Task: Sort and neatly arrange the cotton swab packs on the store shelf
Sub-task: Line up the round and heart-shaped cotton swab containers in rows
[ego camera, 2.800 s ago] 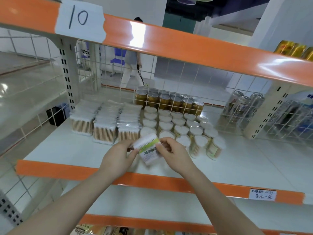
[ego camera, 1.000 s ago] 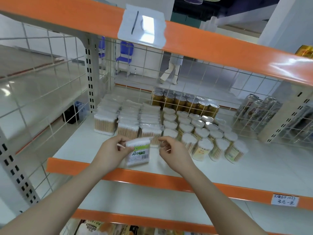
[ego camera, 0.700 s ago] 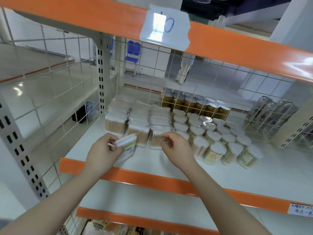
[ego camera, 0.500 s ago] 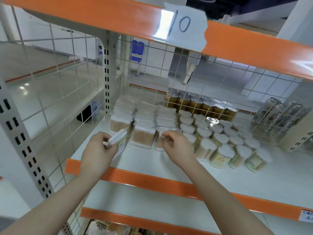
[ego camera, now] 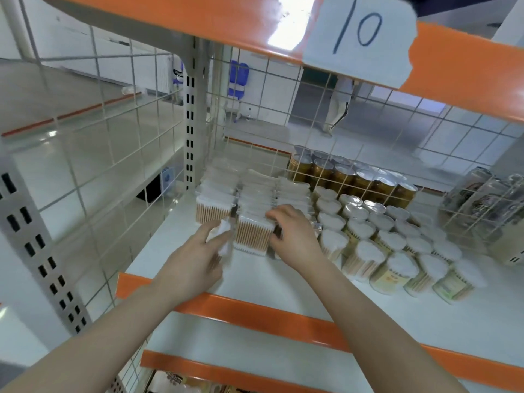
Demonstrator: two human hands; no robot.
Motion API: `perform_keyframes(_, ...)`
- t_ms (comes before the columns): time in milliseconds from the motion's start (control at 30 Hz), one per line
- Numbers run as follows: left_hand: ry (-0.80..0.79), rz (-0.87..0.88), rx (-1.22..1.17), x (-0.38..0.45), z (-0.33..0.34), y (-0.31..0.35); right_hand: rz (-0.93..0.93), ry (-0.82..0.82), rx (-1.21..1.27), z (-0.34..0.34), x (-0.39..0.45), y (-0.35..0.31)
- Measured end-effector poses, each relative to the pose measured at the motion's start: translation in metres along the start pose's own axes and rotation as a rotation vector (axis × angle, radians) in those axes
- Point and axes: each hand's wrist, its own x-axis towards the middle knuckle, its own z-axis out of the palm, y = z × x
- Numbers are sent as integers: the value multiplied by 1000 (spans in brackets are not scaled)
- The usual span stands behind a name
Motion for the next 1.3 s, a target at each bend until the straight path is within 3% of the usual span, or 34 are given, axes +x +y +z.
perform_keyframes(67,-45,6,57,3,-1,-4,-14,-18,-38,1,4,-1)
perform_keyframes(200,56,187,344,9,-8,-10,-49,-70,-113,4,12,0)
perform_keyframes(400,84,161,541,22,-2,-18,-53,-128,-141,9,20,0)
perform_keyframes(600,157,75,507,33,4,-25,-66,-146,-161,15,24,2)
perform_keyframes(1300,272,64,512,66,19,-34,-69,-104,-139,22,21,2)
